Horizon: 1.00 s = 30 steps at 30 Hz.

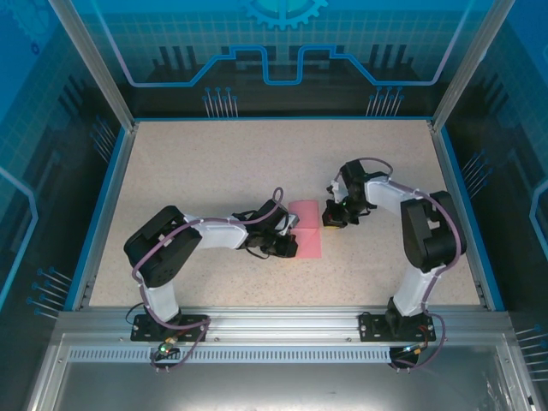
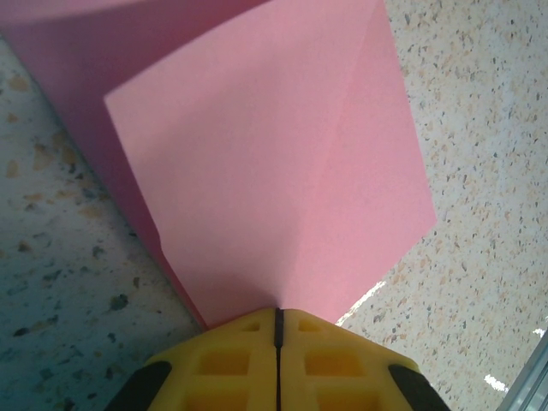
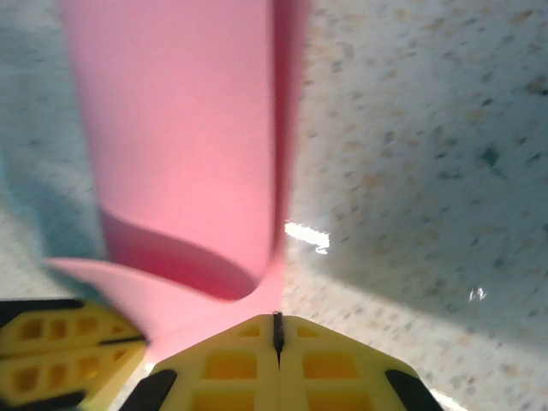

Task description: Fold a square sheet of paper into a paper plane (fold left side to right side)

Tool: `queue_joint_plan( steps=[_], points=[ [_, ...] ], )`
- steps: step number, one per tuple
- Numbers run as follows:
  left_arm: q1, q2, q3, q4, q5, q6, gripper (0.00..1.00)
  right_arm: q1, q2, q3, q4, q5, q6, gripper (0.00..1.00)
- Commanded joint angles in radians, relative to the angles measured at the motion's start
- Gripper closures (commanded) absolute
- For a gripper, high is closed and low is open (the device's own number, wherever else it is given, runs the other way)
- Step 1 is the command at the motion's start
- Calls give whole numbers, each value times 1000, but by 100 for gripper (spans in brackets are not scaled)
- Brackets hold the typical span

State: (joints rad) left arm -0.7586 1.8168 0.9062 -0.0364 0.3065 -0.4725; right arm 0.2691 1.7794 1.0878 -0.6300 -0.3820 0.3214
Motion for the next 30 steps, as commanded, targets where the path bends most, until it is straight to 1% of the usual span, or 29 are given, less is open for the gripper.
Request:
queue_joint_plan(
  steps=[1, 5, 11, 17, 22, 30],
  points=[
    [-6, 32, -26, -143, -84, 6, 93, 56, -47, -31, 28, -71, 17, 97],
    [-6, 35, -23, -145, -83, 6, 93, 130, 8, -5, 27, -32, 28, 97],
    [-6, 41, -18, -146, -80, 7, 93, 160, 121, 95, -44, 91, 8, 97],
    [-5, 45, -13, -151, -81, 9, 93, 157, 172, 133, -105, 197, -22, 98],
    [-5, 43, -20, -154, -84, 10, 93, 141, 168, 139, -135, 262, -44, 98],
    [-7, 45, -21, -153, -84, 11, 93, 103, 153, 152, -160, 293, -71, 98]
  ],
)
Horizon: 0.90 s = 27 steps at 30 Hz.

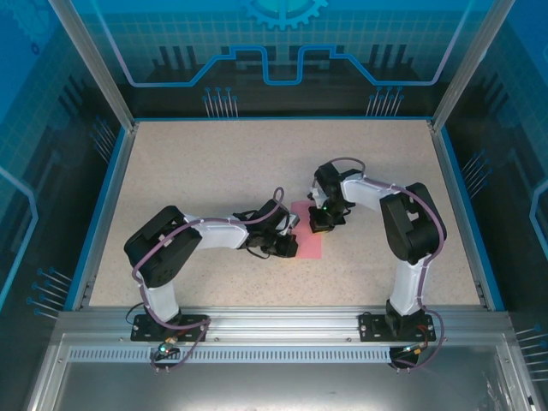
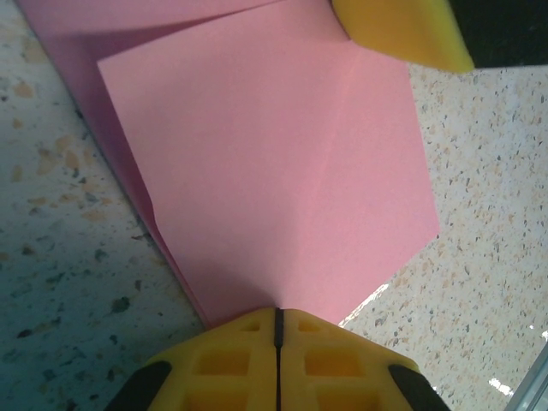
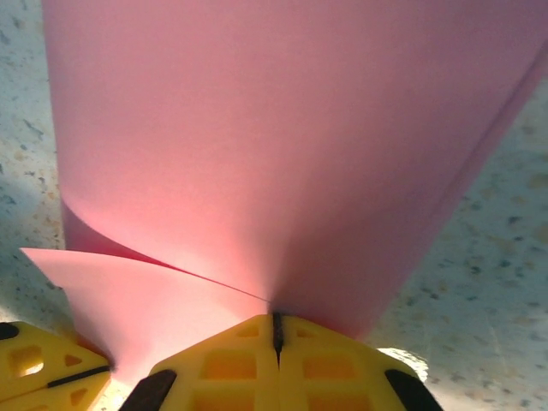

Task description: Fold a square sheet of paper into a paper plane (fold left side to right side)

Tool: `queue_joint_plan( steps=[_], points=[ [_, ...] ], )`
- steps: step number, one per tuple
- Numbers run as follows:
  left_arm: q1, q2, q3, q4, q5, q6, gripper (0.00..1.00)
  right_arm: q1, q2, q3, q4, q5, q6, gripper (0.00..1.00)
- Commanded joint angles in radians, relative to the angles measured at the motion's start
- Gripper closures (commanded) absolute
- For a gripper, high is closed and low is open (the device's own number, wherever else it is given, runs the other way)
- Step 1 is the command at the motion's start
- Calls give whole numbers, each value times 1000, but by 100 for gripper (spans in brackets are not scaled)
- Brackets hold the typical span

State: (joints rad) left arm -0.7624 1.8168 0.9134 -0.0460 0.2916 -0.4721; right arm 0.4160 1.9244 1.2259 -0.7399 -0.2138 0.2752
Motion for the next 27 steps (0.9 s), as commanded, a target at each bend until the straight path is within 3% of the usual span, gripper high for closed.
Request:
queue_joint_plan(
  steps=[1, 10, 16, 22, 27],
  points=[
    [-3, 45, -28, -144, -69, 10, 93, -45, 9, 19, -59, 138, -25, 98],
    [-2, 40, -28, -140, -67, 9, 93, -77, -28, 7, -72, 182, -44, 98],
    [-3, 30, -22, -132, -61, 7, 92, -70, -165, -24, -21, 20, -31, 97],
    [-3, 29, 5, -137, -57, 9, 92, 13, -158, -85, 68, -139, 38, 97],
    [-4, 27, 38, -150, -47, 15, 91, 35, -54, -52, 58, -102, 50, 97]
  ],
)
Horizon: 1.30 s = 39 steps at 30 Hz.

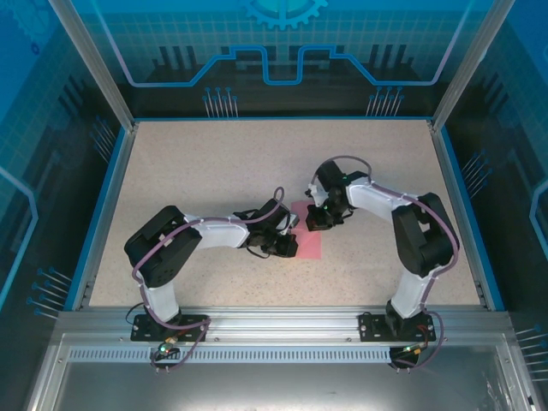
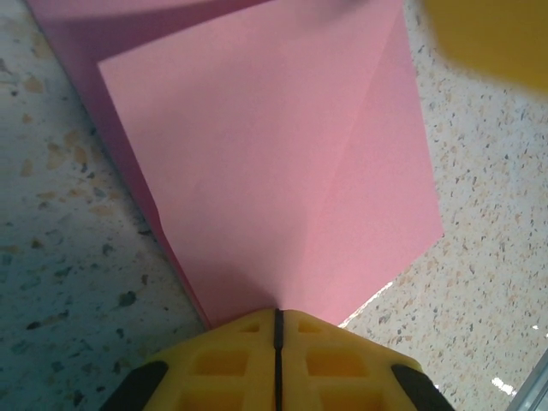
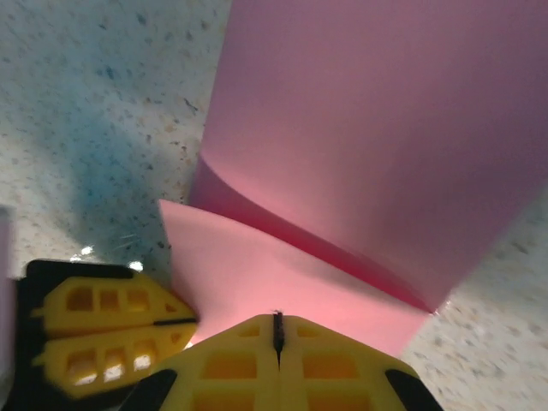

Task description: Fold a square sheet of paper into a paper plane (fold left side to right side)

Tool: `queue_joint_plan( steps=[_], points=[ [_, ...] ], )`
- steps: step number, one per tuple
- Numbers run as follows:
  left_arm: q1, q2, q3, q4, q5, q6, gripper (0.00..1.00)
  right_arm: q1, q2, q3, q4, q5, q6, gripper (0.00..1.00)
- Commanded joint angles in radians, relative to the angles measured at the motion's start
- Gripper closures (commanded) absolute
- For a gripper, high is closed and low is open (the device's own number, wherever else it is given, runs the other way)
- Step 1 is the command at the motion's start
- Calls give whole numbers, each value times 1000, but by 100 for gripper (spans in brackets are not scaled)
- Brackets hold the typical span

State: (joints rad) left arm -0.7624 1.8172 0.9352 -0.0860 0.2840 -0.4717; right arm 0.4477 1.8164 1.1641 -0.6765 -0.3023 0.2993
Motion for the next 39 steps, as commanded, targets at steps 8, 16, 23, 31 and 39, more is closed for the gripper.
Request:
queue_joint_plan(
  steps=[8, 16, 23, 31, 39],
  points=[
    [-16, 10, 101, -130, 0, 26, 90, 3, 107, 26, -70, 93, 9, 98],
    [-38, 88, 199, -170, -13, 54, 90, 3, 103, 20, -66, 86, 11, 98],
    [-38, 109, 184, -179, -34, 53, 90, 4, 97, 23, -74, 92, 8, 98],
    [-37, 6, 47, -170, -58, 38, 90, 0, 96, 25, -77, 101, 0, 98],
    [-27, -86, -74, -169, -78, 9, 90, -1, 94, 27, -77, 97, 1, 97]
  ],
)
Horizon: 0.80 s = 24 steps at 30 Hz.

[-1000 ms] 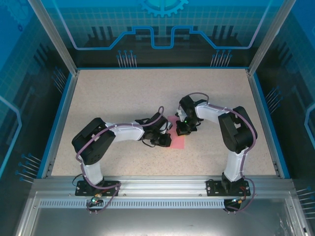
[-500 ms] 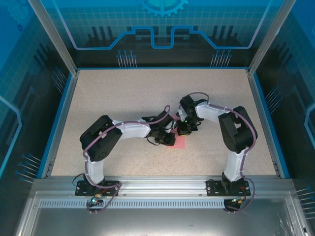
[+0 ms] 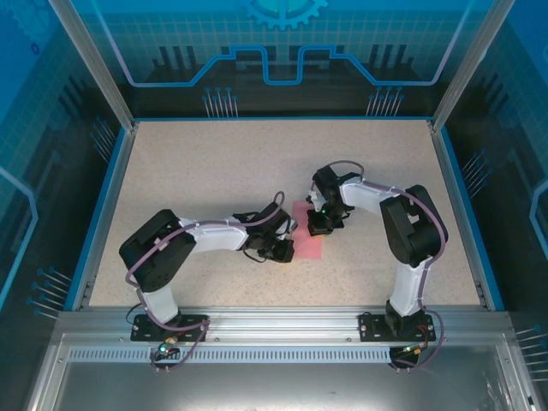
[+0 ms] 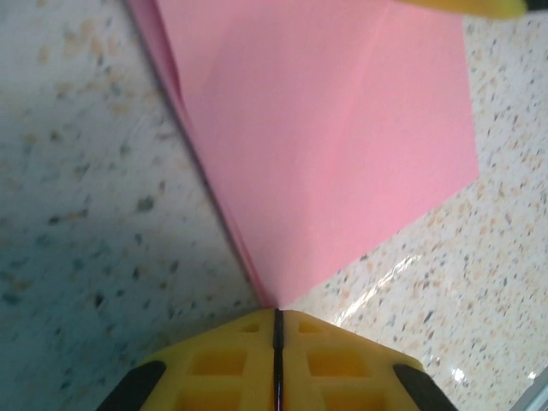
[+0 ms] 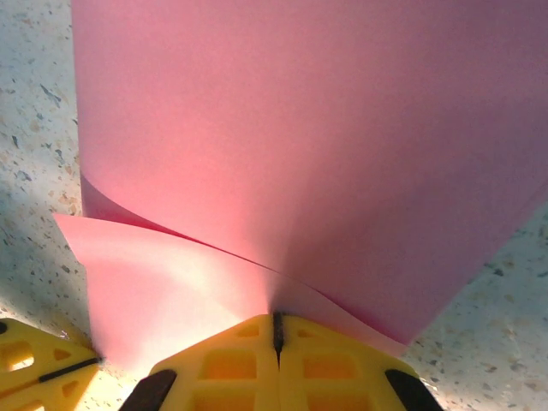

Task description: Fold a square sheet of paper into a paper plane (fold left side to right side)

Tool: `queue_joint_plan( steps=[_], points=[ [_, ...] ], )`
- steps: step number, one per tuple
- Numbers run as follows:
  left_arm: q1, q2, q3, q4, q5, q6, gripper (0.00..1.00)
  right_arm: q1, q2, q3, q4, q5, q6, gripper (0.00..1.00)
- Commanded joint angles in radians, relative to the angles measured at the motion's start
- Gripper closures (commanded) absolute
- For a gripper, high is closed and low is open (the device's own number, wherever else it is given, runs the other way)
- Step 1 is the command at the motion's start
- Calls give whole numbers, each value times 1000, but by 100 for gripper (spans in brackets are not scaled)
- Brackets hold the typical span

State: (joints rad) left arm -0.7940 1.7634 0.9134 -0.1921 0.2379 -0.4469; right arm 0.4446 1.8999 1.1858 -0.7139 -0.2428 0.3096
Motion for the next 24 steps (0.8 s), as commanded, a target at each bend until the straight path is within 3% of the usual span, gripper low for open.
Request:
queue_joint_plan(
  steps=[1, 6, 11, 16, 24],
  points=[
    [10, -44, -61, -60, -31, -18, 90, 1, 7, 5, -38, 33, -9, 97],
    [40, -122, -92, -28, -10, -26, 88, -4, -55, -12, 30, -60, -3, 91],
    [93, -179, -96, 53, 29, -44, 66, -38, -169, -63, 112, -119, 34, 64],
    [134, -140, -47, 151, 93, -63, 53, -106, -279, -156, 144, -116, 35, 49],
    [154, -21, 56, 208, 129, -85, 44, -245, -369, -344, 289, -363, 69, 35]
  ],
)
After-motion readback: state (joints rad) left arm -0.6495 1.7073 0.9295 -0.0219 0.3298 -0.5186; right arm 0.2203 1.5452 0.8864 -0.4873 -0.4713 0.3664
